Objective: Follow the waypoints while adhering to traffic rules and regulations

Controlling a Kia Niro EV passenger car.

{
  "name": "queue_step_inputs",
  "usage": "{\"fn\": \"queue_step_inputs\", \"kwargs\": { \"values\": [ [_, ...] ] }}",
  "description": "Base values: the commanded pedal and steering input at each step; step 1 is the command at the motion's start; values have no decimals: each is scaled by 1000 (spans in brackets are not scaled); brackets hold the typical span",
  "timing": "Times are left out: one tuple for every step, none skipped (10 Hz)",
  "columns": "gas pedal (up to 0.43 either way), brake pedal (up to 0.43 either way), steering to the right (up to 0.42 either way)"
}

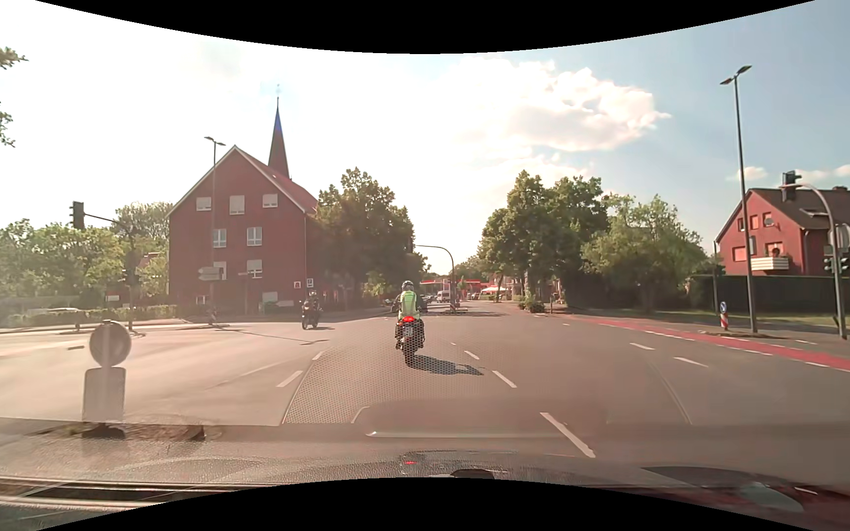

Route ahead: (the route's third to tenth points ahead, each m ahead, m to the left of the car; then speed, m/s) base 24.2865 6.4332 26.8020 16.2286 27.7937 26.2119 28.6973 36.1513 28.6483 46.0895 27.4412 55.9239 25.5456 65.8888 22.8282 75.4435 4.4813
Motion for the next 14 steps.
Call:
{"fn": "queue_step_inputs", "kwargs": {
  "values": [
    [0, 0, -3],
    [0, 6, -6],
    [0, 37, -9],
    [0, 61, -14],
    [0, 98, -20],
    [0, 116, -23],
    [0, 128, -25],
    [0, 128, -27],
    [0, 128, -30],
    [0, 128, -32],
    [0, 128, -35],
    [0, 128, -37],
    [0, 128, -38],
    [0, 128, -38]
  ]
}}
